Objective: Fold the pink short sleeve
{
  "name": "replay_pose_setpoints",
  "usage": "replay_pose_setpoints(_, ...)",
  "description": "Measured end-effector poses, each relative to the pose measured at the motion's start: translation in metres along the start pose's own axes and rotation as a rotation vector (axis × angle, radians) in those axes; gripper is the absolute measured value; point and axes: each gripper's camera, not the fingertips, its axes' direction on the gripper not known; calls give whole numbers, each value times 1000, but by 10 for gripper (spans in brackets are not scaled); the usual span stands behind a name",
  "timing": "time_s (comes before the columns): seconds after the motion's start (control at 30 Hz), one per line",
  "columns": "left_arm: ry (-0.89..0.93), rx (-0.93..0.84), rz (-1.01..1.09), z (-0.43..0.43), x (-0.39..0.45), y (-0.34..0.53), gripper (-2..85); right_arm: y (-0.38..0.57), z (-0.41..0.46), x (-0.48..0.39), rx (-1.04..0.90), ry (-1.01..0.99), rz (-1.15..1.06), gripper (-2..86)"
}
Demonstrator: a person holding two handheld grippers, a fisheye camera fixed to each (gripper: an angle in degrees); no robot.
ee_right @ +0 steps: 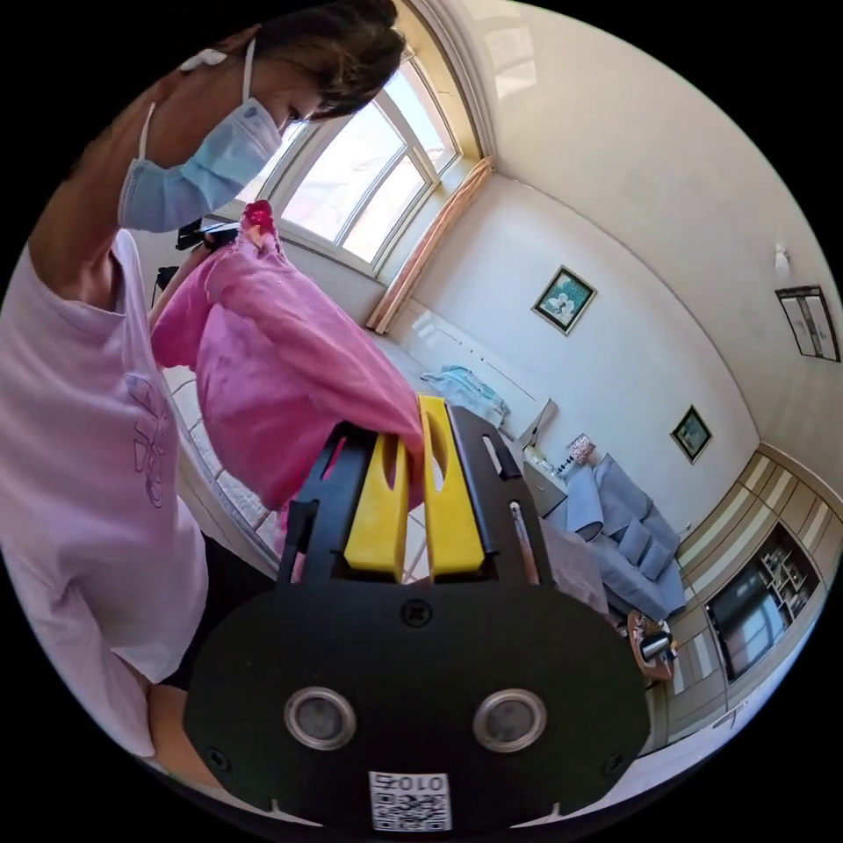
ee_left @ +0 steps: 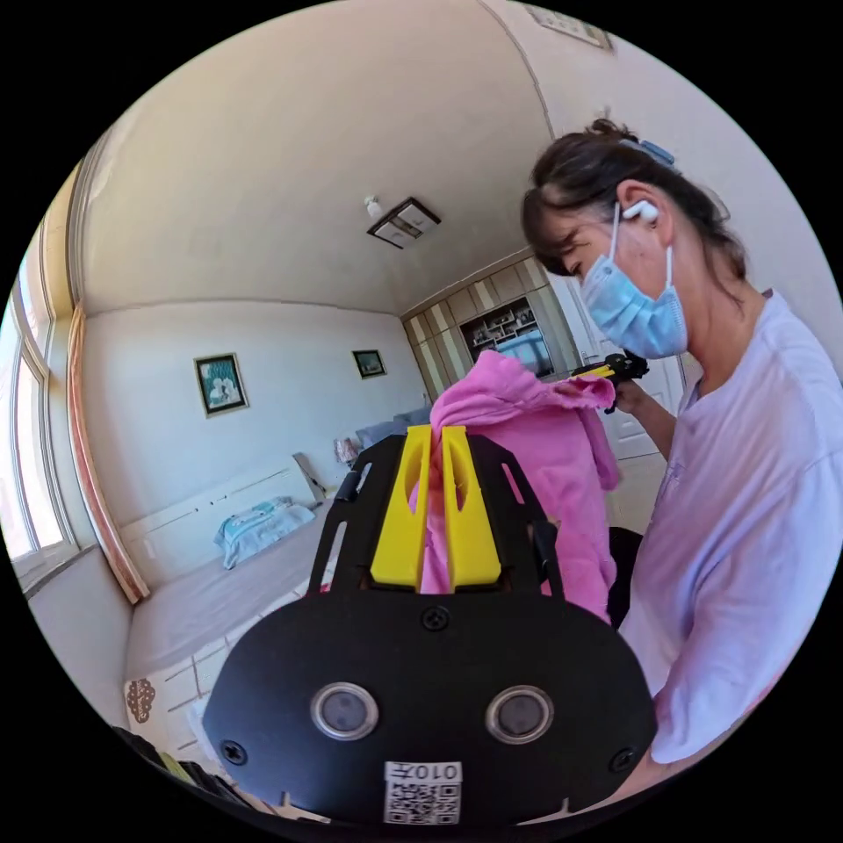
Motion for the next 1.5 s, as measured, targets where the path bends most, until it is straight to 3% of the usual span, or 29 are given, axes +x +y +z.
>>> replay_pose_setpoints(0.13,114,-119,-255,100,-94,28,0,-16,139,68,-234,-141,175,18)
replay_pose_setpoints(0.2,141,-19,-369,134,-141,18,0,-29,174,112,-223,-163,309,21)
replay_pose_setpoints(0.27,125,83,-324,131,-146,-18,0,-54,159,144,-86,-115,418,24)
replay_pose_setpoints(0.33,19,156,-180,113,-130,-59,0,-91,103,153,115,88,386,31)
replay_pose_setpoints(0.4,-87,198,-70,91,-114,-92,0,-108,70,155,182,175,358,35)
replay_pose_setpoints(0.47,-48,273,-51,76,-115,-96,0,-111,43,157,248,203,329,37)
replay_pose_setpoints(0.57,96,253,-96,85,-121,-74,0,-93,33,156,256,193,313,39)
replay_pose_setpoints(0.63,170,190,-159,111,-116,-44,0,-68,64,147,92,230,304,39)
replay_pose_setpoints(0.7,368,34,-280,174,-99,11,0,-42,107,148,-119,252,336,40)
replay_pose_setpoints(0.83,495,-143,-423,254,-43,103,2,24,224,148,-515,-49,364,38)
replay_pose_setpoints(1.0,595,-535,-500,347,44,217,8,84,355,108,-974,-168,134,30)
replay_pose_setpoints(1.13,765,-638,-530,362,69,257,25,122,402,91,-1173,-366,-13,36)
replay_pose_setpoints(1.37,679,-517,-722,250,-3,312,80,115,319,121,-859,-562,-135,127)
replay_pose_setpoints(1.5,422,-431,-869,162,-77,336,100,83,255,173,-521,-554,-90,133)
